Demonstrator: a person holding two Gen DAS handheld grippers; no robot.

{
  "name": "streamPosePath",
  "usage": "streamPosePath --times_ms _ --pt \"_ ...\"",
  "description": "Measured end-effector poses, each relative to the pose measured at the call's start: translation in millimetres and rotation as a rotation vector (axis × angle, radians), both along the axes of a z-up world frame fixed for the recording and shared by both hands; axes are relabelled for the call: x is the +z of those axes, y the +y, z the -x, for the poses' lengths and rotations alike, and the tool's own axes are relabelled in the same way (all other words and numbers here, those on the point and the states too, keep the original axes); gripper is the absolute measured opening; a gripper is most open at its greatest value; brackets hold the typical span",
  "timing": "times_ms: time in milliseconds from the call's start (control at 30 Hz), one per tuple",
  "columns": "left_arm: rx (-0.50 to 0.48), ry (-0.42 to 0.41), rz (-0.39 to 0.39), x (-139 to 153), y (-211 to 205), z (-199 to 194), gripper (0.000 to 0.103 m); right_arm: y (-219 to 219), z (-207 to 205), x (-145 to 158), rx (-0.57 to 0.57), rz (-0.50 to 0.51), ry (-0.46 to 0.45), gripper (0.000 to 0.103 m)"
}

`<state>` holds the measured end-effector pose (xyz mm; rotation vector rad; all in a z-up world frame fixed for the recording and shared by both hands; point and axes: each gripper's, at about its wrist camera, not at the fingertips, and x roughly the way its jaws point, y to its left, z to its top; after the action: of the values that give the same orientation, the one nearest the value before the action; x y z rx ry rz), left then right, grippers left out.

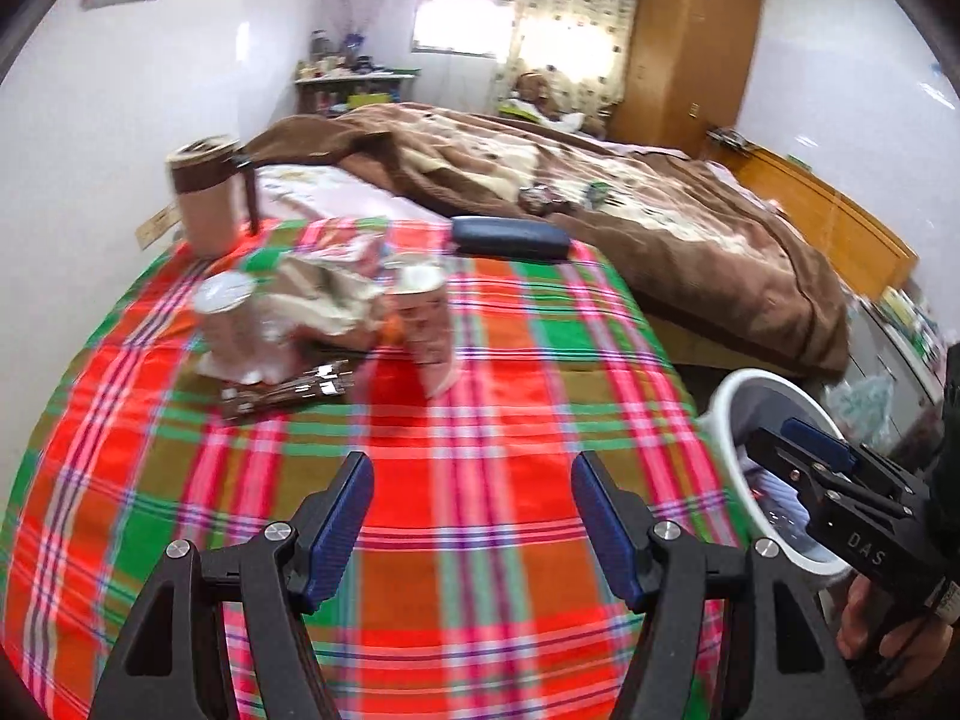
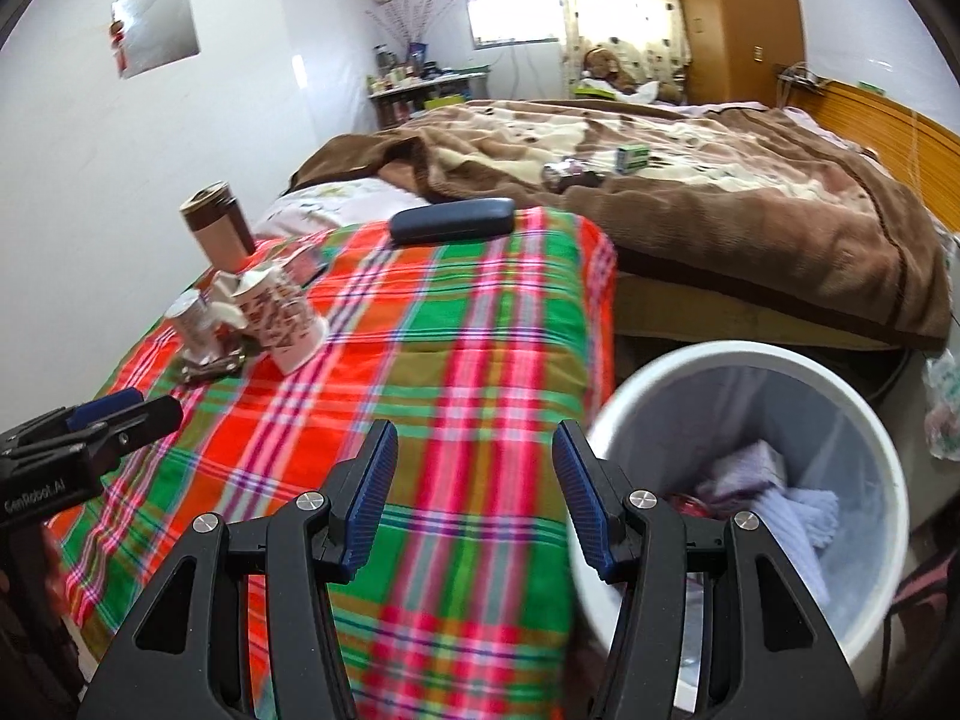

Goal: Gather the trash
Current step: 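Move both tools back over the trash on the bed, then grasp the patterned paper cup with the right tool while the left tool grasps the white-lidded cup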

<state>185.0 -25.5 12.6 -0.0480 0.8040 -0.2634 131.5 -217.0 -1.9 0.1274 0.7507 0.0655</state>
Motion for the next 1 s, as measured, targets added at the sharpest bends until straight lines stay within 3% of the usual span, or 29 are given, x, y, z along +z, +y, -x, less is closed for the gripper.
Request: streamPosePath --times_ms 500,600,733,1000 --pt "0.158 0.017 0.040 -8 91 -32 0.072 65 -41 -4 0.140 -0.016 0.019 0.055" --pt "0.188 -0.002 -0.003 -8 100 -38 0.072 77 -52 -8 0.150 -0.020 0.031 0.055" --pt "0.199 0.015 0.028 -13 117 -54 0.072 94 -63 -11 0.183 0.004 0.020 0.057" --pt "0.215 0.009 -0.018 -24 127 -89 0.072 113 -84 -24 0.203 0.020 0.044 0.057"
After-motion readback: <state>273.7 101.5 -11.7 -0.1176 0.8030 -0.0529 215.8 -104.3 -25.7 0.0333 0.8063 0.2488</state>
